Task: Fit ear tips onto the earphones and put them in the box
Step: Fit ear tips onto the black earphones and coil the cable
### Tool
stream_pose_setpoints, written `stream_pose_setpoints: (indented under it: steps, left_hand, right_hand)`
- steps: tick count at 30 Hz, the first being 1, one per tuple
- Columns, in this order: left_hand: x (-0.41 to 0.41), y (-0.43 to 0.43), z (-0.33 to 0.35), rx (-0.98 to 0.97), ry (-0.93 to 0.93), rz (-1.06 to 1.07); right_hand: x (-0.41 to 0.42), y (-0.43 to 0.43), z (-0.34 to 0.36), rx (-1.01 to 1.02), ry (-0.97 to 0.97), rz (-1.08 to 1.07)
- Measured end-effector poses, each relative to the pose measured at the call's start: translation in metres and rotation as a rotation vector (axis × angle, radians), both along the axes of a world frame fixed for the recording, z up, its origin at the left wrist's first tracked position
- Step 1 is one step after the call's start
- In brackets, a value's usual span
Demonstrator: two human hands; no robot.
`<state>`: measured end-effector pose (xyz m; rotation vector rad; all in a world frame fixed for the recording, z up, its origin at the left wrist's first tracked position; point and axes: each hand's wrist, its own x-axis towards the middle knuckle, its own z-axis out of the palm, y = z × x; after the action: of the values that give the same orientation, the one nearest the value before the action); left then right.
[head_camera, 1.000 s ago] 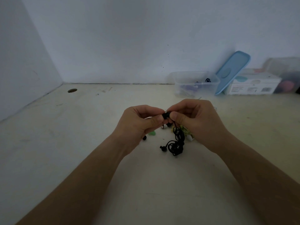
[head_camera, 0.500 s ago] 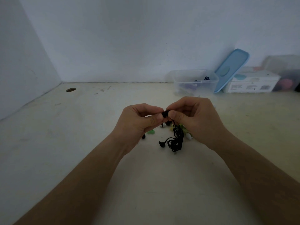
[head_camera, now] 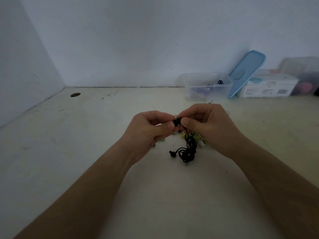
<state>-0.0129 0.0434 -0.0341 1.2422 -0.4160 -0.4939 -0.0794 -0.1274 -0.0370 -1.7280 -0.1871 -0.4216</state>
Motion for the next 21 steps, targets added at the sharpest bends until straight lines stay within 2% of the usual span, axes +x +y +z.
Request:
stream_pose_setpoints:
  steps: [11,13,19,21]
  left_hand:
    - [-0.0077,-0.0027,0.0014,-0.137,0.359,-0.059]
    - [-0.0071,-0.0028,0.0013,-0.13,0.304,-0.054]
    - [-0.0033,-0.0021,-0.0006,0.062,-0.123,0.082]
    - [-0.0037,-0.003,0.0001,0.103,-0.205,0.137]
  right_hand:
    - [0.0006,0.0066,0.0,-0.063,-0.131,-0.037]
    - [0.0002,0.0067,-0.0005,-0.019,-0.116,-0.027]
    - [0.0027,0.0056,-0.0051,0.071,-0.016,-0.022]
    - [0.0025,0.0056,-0.0048,0.143,0.03,0.013]
